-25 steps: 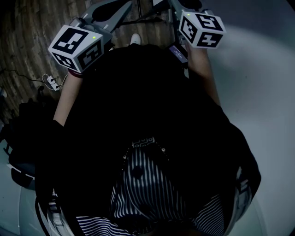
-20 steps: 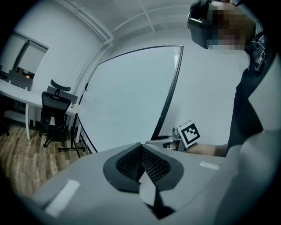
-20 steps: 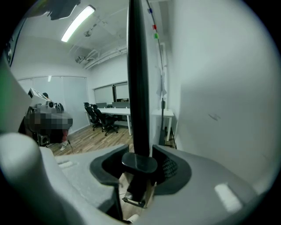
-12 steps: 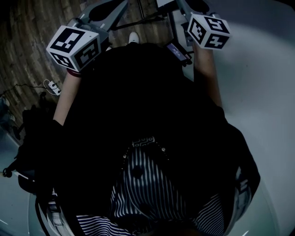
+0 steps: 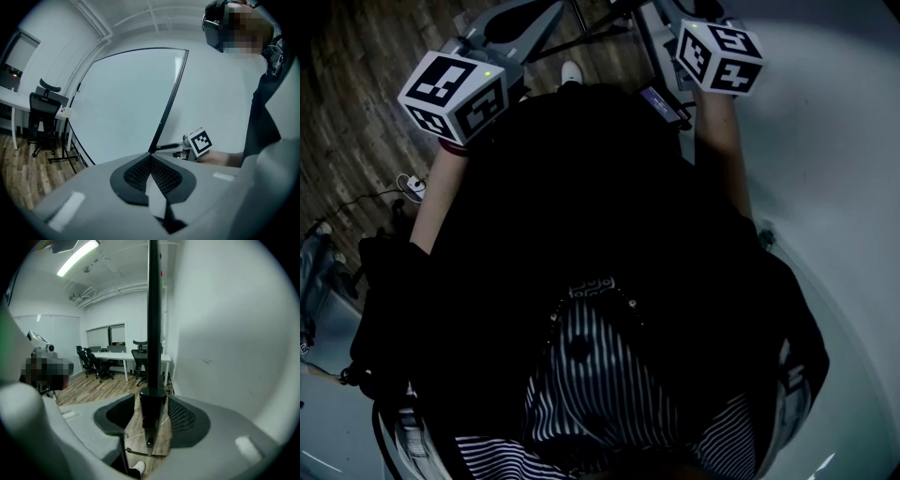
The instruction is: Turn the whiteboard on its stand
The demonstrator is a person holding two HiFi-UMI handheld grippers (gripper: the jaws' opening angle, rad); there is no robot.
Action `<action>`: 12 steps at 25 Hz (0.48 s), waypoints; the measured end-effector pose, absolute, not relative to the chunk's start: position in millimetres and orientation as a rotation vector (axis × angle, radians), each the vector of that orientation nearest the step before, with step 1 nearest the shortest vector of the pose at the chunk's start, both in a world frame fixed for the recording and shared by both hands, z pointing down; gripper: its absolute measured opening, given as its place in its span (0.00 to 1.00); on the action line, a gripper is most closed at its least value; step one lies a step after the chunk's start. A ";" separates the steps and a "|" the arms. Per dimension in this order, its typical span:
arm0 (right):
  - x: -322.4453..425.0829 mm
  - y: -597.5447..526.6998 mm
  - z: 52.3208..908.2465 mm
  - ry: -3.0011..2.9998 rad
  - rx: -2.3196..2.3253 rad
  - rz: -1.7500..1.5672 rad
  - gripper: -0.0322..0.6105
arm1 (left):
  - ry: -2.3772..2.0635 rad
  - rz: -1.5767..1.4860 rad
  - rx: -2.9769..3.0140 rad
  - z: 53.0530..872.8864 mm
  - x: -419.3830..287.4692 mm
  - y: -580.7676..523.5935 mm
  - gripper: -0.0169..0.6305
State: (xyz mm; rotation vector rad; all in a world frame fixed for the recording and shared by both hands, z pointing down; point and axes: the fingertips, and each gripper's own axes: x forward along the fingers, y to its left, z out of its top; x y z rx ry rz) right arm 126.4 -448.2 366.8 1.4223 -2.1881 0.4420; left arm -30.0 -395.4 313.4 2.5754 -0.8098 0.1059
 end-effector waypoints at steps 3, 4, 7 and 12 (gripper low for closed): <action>132.8 -425.2 350.6 -2.184 1.494 0.450 0.38 | -0.782 0.112 2.588 308.0 -32.4 -380.5 0.03; 129.3 -418.6 344.2 -2.202 1.498 0.444 0.38 | -0.773 0.114 2.591 306.7 -35.1 -377.8 0.03; 95.2 -394.9 332.5 -2.324 1.424 0.443 0.26 | -0.755 0.119 2.599 305.4 -43.9 -366.7 0.03; 36.3 -345.2 341.9 -2.470 1.300 0.511 0.11 | -0.753 0.107 2.623 309.4 -49.7 -330.3 0.03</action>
